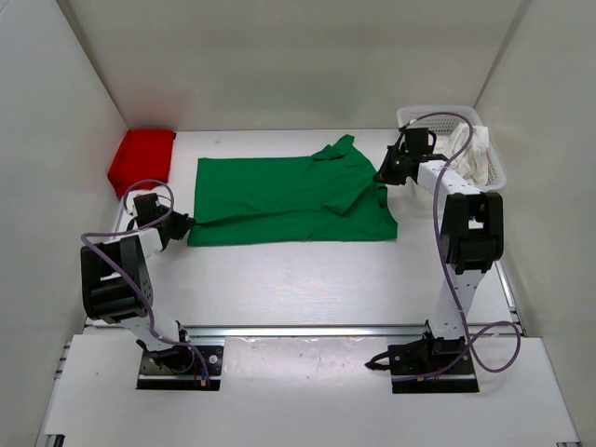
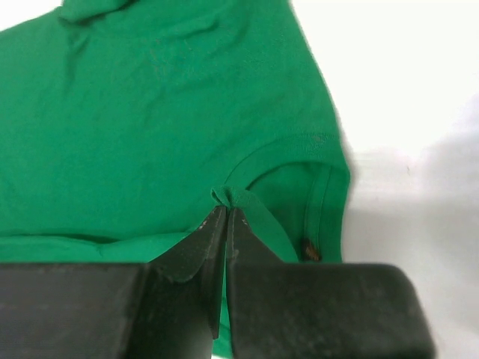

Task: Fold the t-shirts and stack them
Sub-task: Fold the flattened tshirt in 1/3 of the way

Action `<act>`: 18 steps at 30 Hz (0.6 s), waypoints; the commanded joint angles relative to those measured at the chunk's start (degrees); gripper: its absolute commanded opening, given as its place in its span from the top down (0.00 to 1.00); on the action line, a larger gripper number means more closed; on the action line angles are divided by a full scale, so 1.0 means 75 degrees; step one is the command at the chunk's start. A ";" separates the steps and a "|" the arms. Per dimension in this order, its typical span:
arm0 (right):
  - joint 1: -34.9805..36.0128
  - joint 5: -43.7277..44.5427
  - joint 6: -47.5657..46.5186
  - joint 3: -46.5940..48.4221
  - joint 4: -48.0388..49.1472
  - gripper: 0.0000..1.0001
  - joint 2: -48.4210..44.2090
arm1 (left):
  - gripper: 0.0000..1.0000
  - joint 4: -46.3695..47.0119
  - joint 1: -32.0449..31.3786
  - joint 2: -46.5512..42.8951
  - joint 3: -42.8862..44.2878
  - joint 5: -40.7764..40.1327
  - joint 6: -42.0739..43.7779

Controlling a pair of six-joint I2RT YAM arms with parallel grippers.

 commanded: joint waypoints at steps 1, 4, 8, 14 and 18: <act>0.0007 -0.0047 0.0042 0.0396 0.0374 1.00 0.0186 | 1.00 0.0027 -0.0018 -0.0084 0.0244 -0.0052 0.0041; 0.0065 -0.0199 0.0125 0.0618 0.0586 1.00 0.0374 | 0.90 -0.0090 0.0052 0.0010 0.0302 0.0076 -0.0040; 0.0217 -0.0094 -0.0015 0.1063 0.0411 0.99 0.0597 | 0.71 -0.0114 0.0239 -0.0223 0.0151 0.0241 -0.0017; 0.0241 0.0080 -0.0004 0.0889 0.0550 0.80 0.0141 | 0.58 -0.0511 0.0333 -0.1627 -0.0389 -0.0039 0.0170; 0.0019 0.0198 0.0112 -0.0114 0.0807 0.72 -0.0864 | 0.59 -0.0864 0.0439 -0.2099 -0.0985 0.0250 0.0452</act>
